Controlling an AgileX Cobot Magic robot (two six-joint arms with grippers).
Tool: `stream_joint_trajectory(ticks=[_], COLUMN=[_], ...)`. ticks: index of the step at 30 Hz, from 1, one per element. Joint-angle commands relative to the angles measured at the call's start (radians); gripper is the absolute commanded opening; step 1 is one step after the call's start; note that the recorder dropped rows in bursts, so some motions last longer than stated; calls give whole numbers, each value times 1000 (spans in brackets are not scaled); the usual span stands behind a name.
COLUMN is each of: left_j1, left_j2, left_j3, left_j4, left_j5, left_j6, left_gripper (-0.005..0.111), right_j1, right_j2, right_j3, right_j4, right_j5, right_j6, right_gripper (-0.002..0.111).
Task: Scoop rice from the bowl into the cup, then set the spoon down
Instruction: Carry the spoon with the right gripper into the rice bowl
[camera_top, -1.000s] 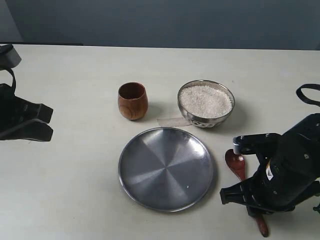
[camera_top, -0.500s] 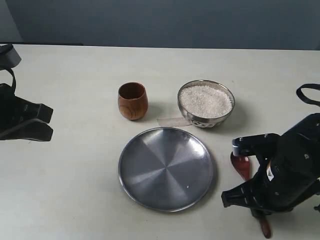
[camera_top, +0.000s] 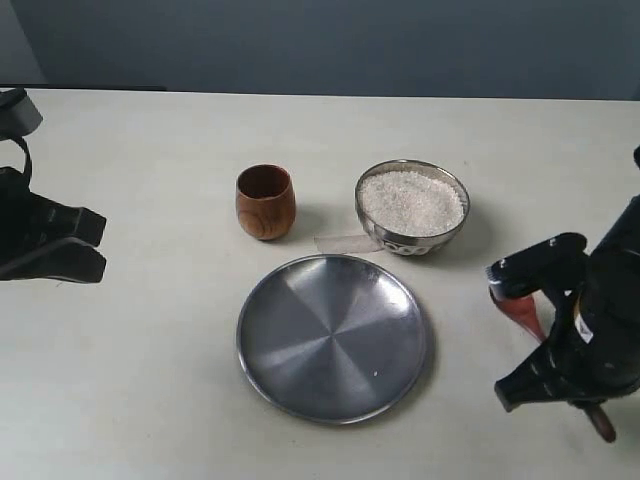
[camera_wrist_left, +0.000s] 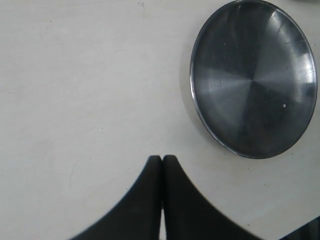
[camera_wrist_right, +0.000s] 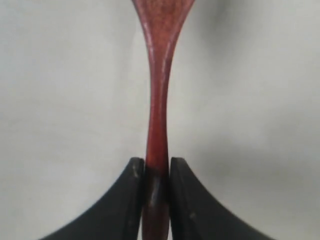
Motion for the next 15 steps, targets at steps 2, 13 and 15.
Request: stream_joint_trajectory(ticks=[2,13,15], left_j1=[-4,-4,-4], left_j2=[0,0,0], left_j3=[7,7,7], left_j4=[0,-2,-2], left_j5=[10,33,33], left_j6=[3,3,3], left_gripper=[0,0,0], right_j1=[3,3,3], right_j2=[-81,59,105], right_j3=[-144,-460,-500], right_j4=[-82,-190,-224], right_j5=[200,374,374], right_j6=[-146,-401,-406], right_gripper=[-1,-1,-1])
